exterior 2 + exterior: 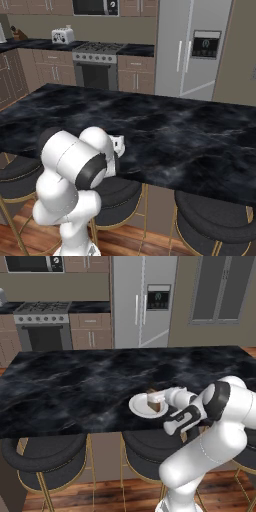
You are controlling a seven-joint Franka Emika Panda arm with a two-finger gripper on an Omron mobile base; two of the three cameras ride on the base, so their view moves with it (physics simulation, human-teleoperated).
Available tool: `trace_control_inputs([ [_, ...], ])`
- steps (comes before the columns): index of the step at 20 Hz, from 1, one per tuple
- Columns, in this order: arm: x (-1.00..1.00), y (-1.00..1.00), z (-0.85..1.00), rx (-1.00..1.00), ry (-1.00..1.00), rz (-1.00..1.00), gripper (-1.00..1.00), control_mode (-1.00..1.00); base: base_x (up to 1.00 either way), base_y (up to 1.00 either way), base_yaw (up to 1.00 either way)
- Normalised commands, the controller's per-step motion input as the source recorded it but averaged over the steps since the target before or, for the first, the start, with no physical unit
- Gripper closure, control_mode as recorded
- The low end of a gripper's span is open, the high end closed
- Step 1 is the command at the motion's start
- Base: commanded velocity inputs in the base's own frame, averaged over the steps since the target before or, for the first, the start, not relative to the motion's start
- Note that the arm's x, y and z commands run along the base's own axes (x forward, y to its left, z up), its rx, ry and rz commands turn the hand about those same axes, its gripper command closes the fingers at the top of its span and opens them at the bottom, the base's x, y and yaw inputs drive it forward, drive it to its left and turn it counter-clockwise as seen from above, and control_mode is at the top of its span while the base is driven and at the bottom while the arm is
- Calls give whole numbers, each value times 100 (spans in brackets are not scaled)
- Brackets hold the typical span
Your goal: Start the toaster. Once the lever pops up, take the bread to the plate on the dining counter.
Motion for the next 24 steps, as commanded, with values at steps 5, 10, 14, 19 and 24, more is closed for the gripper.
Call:
trace_control_inputs([
  [5,4,0,46,0,0,0,-100,-100,0,0,0],
  [10,1,-1,66,0,0,0,-100,-100,0,0,0],
  [14,0,-4,86,-4,7,0,-100,-100,0,0,0],
  [19,0,0,90,-6,18,0,-100,-100,0,0,0],
  [24,-6,-11,74,-8,22,0,-100,-100,0,0,0],
])
